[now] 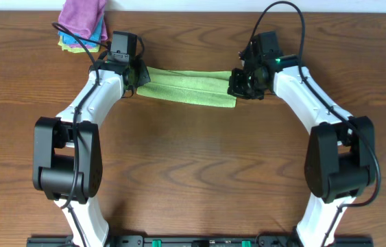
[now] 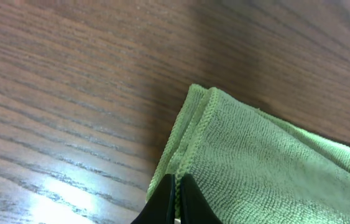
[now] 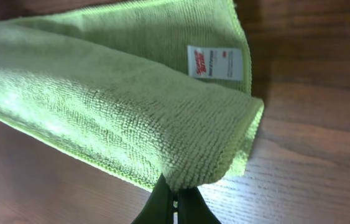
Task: Fold the cloth
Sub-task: 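Lay the folded edge down and press the strip flat with both grippers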
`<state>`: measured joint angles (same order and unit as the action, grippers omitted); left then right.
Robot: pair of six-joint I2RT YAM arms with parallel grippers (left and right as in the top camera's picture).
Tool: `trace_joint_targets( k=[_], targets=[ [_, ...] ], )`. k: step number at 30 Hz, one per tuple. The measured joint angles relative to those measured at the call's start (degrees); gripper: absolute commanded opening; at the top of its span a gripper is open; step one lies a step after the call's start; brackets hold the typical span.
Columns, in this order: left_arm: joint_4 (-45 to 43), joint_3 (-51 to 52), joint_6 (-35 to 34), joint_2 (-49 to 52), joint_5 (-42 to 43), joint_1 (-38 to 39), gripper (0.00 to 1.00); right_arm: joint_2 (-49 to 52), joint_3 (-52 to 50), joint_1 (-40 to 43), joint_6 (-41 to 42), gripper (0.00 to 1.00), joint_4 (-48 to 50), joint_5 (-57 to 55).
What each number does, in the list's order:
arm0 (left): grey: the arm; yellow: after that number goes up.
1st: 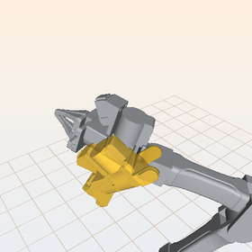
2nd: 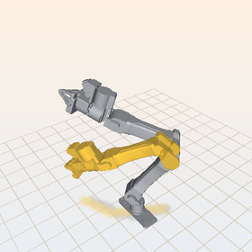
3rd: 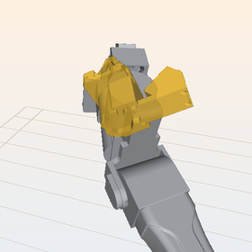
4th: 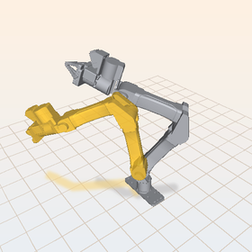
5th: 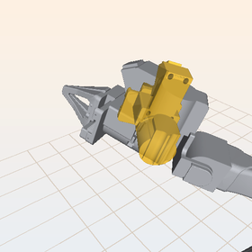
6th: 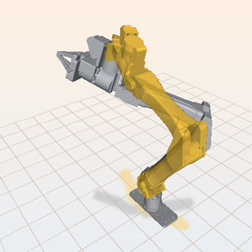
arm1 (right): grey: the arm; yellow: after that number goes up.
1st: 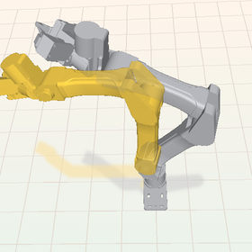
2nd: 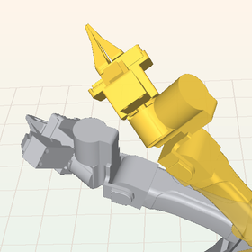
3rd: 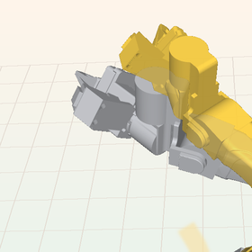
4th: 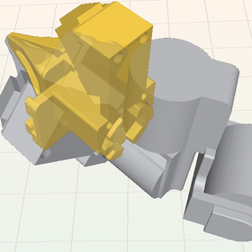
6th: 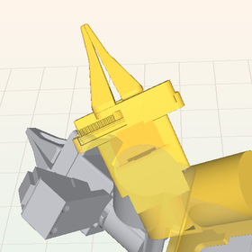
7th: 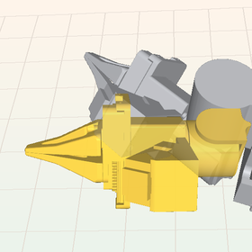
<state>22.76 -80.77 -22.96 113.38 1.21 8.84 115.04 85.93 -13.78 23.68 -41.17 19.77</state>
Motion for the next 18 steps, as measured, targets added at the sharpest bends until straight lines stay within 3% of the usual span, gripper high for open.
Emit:
trace_joint_targets(
  k=[18],
  targets=[
    [-0.7, 0.0, 1.0, 3.0, -3.2, -0.3, 0.06, 5.0, 0.0, -1.0, 0.0, 0.02, 1.2, -5.5]
  ],
)
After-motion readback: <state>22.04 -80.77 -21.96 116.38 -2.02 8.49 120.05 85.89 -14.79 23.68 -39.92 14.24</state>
